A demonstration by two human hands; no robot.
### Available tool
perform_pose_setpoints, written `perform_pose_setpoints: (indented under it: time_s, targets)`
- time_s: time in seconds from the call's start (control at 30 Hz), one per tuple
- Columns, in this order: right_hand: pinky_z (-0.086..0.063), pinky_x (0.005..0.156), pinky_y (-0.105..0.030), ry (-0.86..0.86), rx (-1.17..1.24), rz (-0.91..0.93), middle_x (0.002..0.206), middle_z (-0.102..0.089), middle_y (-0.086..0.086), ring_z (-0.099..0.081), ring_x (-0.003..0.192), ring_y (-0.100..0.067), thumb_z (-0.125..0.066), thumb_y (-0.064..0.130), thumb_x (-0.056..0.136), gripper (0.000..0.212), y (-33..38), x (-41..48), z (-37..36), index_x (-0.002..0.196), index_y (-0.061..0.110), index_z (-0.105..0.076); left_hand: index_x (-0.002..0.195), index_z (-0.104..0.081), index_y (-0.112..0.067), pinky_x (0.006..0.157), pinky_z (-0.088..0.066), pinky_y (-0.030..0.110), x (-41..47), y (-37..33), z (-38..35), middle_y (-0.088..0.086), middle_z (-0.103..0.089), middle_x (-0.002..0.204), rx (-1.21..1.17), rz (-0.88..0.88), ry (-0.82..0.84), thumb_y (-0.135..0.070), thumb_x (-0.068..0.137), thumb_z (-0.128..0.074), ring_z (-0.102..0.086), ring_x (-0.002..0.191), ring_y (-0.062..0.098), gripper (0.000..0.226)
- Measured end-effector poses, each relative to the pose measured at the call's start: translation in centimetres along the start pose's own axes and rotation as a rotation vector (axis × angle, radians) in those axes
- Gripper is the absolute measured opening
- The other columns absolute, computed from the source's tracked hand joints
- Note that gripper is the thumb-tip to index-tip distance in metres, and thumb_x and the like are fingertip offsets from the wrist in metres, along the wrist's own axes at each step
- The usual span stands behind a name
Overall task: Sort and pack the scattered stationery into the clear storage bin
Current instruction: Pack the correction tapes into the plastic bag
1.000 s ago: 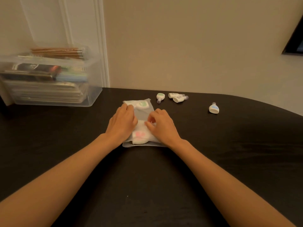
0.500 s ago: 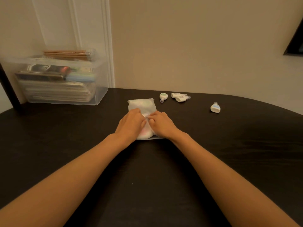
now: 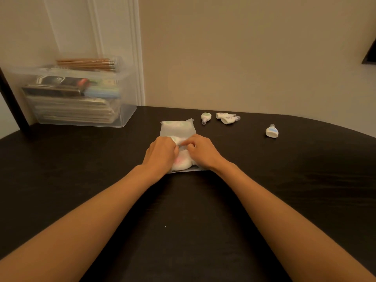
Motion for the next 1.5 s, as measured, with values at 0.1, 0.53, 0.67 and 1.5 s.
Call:
perform_pose_setpoints:
  time_s: [0.1, 0.53, 0.67, 1.5]
  targets:
    - [-0.041, 0.097, -0.042, 0.025, -0.045, -0.072, 0.122, -0.054, -0.014, -0.052, 0.11, -0.029, -0.034, 0.01, 0.094, 0.036, -0.7, 0.9, -0.3, 0.107, -0.002, -0.065, 0.089, -0.064, -0.001, 0.063, -0.039, 0.03, 1.0, 0.4, -0.6, 0.015, -0.059, 0.093, -0.006, 0.039, 0.071, -0.013, 0.094, -0.042, -0.053, 0.076, 0.024, 0.025]
    - [-0.036, 0.097, -0.036, 0.172, -0.191, -0.149, 0.144, -0.04, -0.011, -0.042, 0.126, -0.03, -0.031, 0.011, 0.095, 0.043, -2.4, 4.2, -1.5, 0.136, 0.012, -0.044, 0.132, -0.037, -0.008, 0.053, -0.032, 0.024, 4.3, 1.6, -3.7, 0.007, -0.034, 0.133, 0.058, 0.073, 0.335, -0.021, 0.094, -0.04, -0.04, 0.069, 0.014, 0.041]
    - [-0.038, 0.095, -0.036, 0.002, -0.023, -0.13, 0.138, -0.043, -0.011, -0.044, 0.122, -0.027, -0.038, 0.009, 0.094, 0.043, -2.1, 2.7, 0.4, 0.136, 0.013, -0.043, 0.134, -0.043, -0.013, 0.081, -0.044, 0.036, 3.1, 0.3, -2.1, 0.01, -0.033, 0.135, 0.073, -0.014, 0.264, -0.014, 0.094, -0.04, -0.049, 0.106, 0.032, 0.04]
    - [-0.041, 0.094, -0.038, -0.013, -0.147, -0.013, 0.129, -0.054, -0.013, -0.052, 0.114, -0.029, -0.039, 0.007, 0.092, 0.035, 0.2, -3.2, 1.1, 0.12, 0.003, -0.061, 0.102, -0.064, -0.007, 0.069, -0.038, 0.029, -0.3, -1.0, -0.7, 0.01, -0.06, 0.104, -0.001, -0.082, 0.055, -0.025, 0.095, -0.048, -0.056, 0.087, 0.024, 0.025]
Point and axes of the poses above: each hand's wrist, its own x-axis towards the middle knuckle, its own z-axis out of the back of the hand, y = z × x, the point moved 10 cm from there along x, towards the middle knuckle
